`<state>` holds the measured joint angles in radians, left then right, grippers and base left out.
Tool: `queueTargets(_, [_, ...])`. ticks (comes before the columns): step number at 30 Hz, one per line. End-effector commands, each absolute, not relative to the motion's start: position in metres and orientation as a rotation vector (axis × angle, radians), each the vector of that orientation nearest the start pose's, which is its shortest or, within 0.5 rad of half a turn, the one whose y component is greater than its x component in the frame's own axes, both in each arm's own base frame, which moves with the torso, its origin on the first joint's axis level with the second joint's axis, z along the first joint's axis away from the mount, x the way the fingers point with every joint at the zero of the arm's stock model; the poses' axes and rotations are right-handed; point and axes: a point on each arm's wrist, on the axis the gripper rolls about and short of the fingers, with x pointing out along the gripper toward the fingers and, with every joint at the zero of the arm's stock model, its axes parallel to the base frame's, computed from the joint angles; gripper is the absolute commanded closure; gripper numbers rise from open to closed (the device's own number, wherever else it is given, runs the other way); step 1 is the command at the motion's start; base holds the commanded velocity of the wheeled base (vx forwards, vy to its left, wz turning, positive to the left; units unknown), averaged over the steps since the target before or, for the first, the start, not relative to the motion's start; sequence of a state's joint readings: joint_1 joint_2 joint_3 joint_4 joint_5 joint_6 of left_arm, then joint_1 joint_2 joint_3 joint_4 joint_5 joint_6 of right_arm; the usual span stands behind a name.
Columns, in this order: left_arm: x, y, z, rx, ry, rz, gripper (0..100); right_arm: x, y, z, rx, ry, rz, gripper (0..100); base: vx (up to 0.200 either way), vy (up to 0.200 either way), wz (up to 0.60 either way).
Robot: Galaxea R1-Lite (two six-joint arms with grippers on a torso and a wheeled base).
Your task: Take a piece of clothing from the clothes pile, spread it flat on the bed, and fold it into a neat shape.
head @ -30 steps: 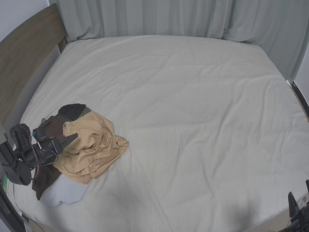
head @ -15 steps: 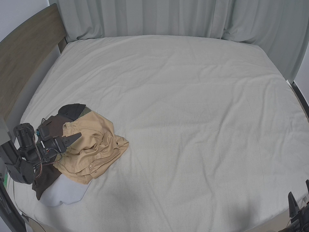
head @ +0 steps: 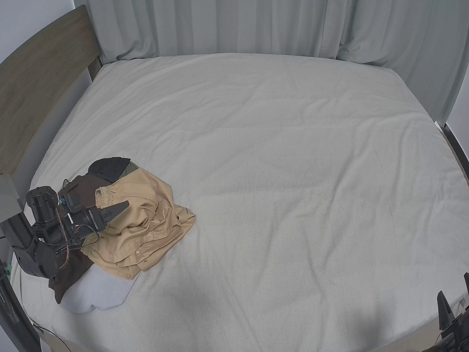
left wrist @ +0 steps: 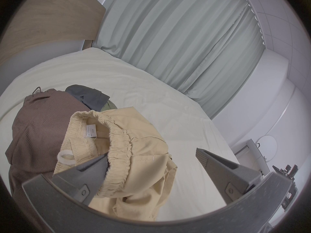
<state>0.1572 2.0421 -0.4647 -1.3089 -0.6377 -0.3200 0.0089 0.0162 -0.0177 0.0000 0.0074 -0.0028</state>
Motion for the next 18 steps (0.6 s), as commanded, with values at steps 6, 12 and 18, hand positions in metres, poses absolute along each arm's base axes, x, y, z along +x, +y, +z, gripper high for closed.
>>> queueTargets(6, [0.3058,0.0347,0.0617,-0.416,0.322,-0.435,0,-0.0228,0.0000,0.0755,-0.003,0.000,0.017,0,0.000,0.000,0.00])
queueTargets(12, [0.3062,0.0348,0.0598,-0.419,0.328,-0.434,100,-0.0228,0.0000,0.0755,-0.003,0.000,0.017,0,0.000,0.000,0.00])
queueTargets(18, [0.3078,0.0350,0.0589,-0.420,0.329,-0.435,100,-0.0228,0.0000,0.0755,-0.003,0.000,0.017,0,0.000,0.000,0.00])
